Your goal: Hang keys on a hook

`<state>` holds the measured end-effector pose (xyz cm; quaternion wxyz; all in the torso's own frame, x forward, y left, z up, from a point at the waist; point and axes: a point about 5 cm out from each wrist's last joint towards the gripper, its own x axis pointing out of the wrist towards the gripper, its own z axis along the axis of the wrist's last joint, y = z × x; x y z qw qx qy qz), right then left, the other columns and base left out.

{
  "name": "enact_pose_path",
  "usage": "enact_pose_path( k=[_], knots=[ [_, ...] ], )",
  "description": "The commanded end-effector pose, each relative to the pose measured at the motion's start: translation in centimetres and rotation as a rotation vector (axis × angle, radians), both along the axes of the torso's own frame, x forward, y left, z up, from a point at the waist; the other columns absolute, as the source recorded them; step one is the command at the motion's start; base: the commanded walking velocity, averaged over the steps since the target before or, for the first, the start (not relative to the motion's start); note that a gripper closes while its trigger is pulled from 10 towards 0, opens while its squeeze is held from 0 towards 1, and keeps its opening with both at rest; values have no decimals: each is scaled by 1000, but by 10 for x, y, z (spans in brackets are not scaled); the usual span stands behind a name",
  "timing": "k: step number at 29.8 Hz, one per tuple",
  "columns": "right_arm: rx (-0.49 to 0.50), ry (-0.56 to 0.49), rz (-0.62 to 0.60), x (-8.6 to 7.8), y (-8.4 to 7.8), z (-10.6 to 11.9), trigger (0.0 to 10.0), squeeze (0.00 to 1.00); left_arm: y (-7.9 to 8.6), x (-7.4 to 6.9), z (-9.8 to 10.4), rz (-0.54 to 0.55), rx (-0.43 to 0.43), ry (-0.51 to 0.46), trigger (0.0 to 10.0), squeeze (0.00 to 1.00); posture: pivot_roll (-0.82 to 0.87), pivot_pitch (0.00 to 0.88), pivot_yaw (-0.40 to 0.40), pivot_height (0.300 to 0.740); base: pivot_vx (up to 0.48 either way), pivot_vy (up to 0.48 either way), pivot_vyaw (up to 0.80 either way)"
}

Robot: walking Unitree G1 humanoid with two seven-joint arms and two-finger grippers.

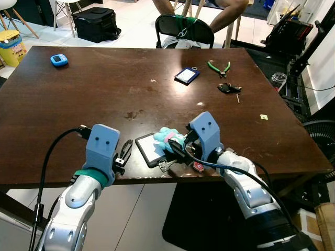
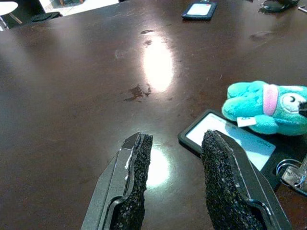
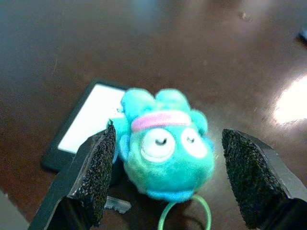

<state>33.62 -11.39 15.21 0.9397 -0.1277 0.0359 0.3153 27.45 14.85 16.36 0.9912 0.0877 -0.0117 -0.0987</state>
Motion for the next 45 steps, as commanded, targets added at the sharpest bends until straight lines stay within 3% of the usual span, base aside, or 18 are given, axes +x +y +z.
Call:
enact_pose_path(
  k=[1,3,4,5,6,18,19,20,35,45],
  knots=[
    [8,29,7,-2,1,-7,10000,1000,2,-2,-6,14,11,22,10000,0,-19,93,49,740,0,0,0],
    [-22,58,15,0,2,-15,10000,1000,3,-1,-4,24,8,22,10000,0,-12,103,49,740,0,0,0],
    [-31,72,15,1,3,-19,10000,333,4,-1,-4,26,7,21,10000,0,-12,104,50,740,0,0,0],
    [-31,72,15,1,3,-19,10000,333,4,-1,-4,26,7,21,10000,0,-12,104,50,740,0,0,0],
    [-41,76,10,2,2,-21,10000,0,3,-1,-3,27,7,20,10000,0,-9,106,50,740,0,0,0],
    [-65,84,-6,15,8,-27,10000,0,1,1,0,34,6,8,10000,0,24,120,43,740,0,0,0],
    [-65,81,-14,16,8,-28,2000,0,1,1,1,39,5,7,10000,0,24,120,43,740,0,0,0],
    [-62,77,-18,16,8,-28,0,0,2,1,1,42,4,7,10000,0,27,119,41,740,0,0,0],
    [-26,41,-12,21,8,-24,0,0,2,3,-3,48,7,16,10000,0,14,104,46,740,0,0,0],
    [81,-11,26,18,16,-7,0,0,4,4,-5,55,12,21,10000,0,12,91,49,740,0,0,0]
  ],
)
